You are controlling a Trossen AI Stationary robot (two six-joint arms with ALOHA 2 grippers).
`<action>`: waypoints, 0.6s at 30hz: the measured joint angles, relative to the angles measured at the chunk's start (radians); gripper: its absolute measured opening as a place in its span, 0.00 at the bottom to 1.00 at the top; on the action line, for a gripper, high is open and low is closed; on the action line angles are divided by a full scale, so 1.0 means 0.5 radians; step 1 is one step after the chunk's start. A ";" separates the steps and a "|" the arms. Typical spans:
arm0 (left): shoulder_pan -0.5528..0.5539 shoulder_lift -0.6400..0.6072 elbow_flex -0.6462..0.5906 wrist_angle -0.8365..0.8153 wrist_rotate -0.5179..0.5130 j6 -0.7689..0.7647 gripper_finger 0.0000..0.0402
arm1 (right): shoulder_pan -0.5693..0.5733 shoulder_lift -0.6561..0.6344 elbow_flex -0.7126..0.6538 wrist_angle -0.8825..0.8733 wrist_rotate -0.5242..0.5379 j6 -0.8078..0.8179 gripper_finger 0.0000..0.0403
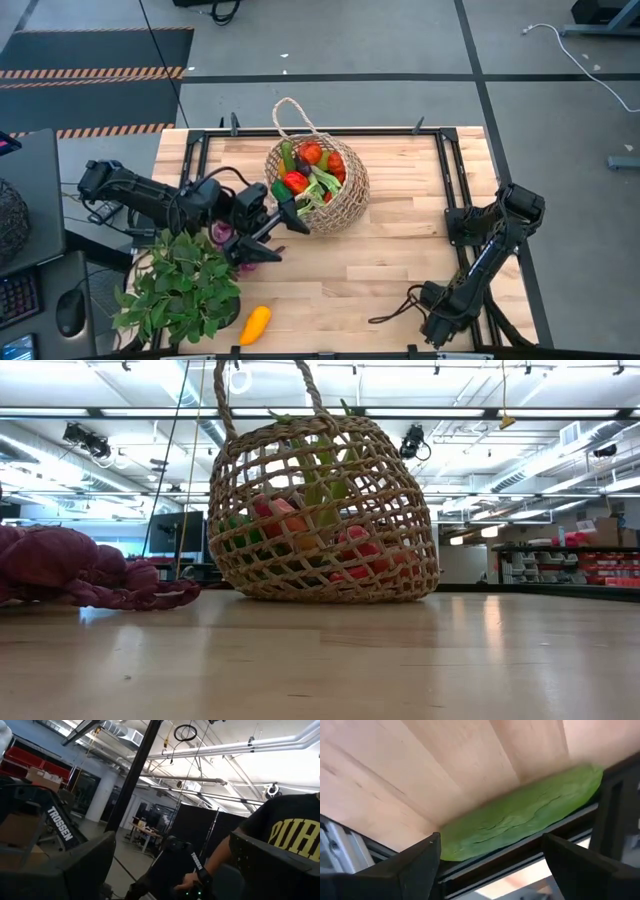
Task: Build produce basket
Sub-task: Put the cucumber into the brown basket
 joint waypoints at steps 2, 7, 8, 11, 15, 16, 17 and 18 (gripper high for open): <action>-0.011 0.000 0.000 -0.003 0.000 0.001 0.99 | 0.005 0.000 -0.007 -0.029 0.007 -0.126 0.86; -0.024 0.000 0.000 -0.003 0.001 0.001 0.99 | 0.015 0.000 -0.086 -0.014 -0.068 -0.441 0.86; -0.024 0.000 0.000 -0.003 0.000 0.000 0.99 | 0.022 0.000 -0.101 -0.012 -0.089 -0.503 0.86; -0.024 0.000 0.000 -0.003 0.000 -0.001 0.99 | 0.046 0.000 -0.127 -0.010 -0.120 -0.721 0.86; -0.024 0.000 0.000 -0.003 0.000 -0.012 0.99 | 0.068 0.000 -0.129 -0.001 -0.131 -0.952 0.86; -0.024 0.000 0.000 -0.004 0.000 -0.013 0.99 | 0.075 0.000 -0.129 0.000 -0.130 -0.977 0.86; -0.024 0.000 0.000 -0.003 0.000 -0.013 0.99 | 0.080 0.000 -0.129 0.005 -0.131 -1.002 0.86; -0.024 0.000 0.000 -0.003 0.000 -0.013 0.99 | 0.087 0.000 -0.129 0.016 -0.130 -1.028 0.86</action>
